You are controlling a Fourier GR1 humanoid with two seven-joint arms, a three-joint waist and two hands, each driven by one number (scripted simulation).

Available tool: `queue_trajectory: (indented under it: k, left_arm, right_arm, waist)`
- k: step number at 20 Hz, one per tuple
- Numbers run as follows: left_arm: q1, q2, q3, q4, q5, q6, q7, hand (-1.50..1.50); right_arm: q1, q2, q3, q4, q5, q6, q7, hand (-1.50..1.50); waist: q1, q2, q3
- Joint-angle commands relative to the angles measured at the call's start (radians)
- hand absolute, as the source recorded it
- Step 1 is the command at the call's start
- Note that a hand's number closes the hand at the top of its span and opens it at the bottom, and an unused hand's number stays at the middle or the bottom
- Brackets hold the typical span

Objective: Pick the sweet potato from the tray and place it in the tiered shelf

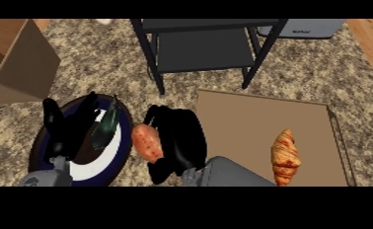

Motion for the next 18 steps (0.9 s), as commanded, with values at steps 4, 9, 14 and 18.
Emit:
queue_trajectory:
  k: [4, 9, 14, 18]
  left_arm:
    - [-0.020, -0.017, 0.003, 0.027, -0.017, 0.031, 0.009, 0.00]
    - [0.032, 0.001, 0.014, 0.001, -0.012, 0.009, -0.015, 0.00]
    - [0.004, -0.019, 0.011, 0.044, -0.027, 0.027, -0.023, 0.00]
    - [-0.026, 0.019, 0.033, 0.019, -0.009, 0.008, 0.026, 0.00]
  right_arm:
    - [-0.288, 0.005, -0.006, -0.209, 0.098, 0.005, 0.336, 1.50]
    - [-0.452, 0.005, -0.131, -0.270, 0.091, 0.135, 0.484, 1.50]
    - [-0.610, 0.005, -0.326, -0.205, 0.048, 0.226, 0.472, 1.50]
    - [-0.652, 0.005, -0.451, -0.147, 0.046, 0.255, 0.434, 1.50]
  waist:
    - [-0.036, -0.007, 0.000]
    - [-0.036, -0.009, 0.000]
    - [-0.041, -0.006, -0.001]
    - [-0.044, -0.004, 0.000]
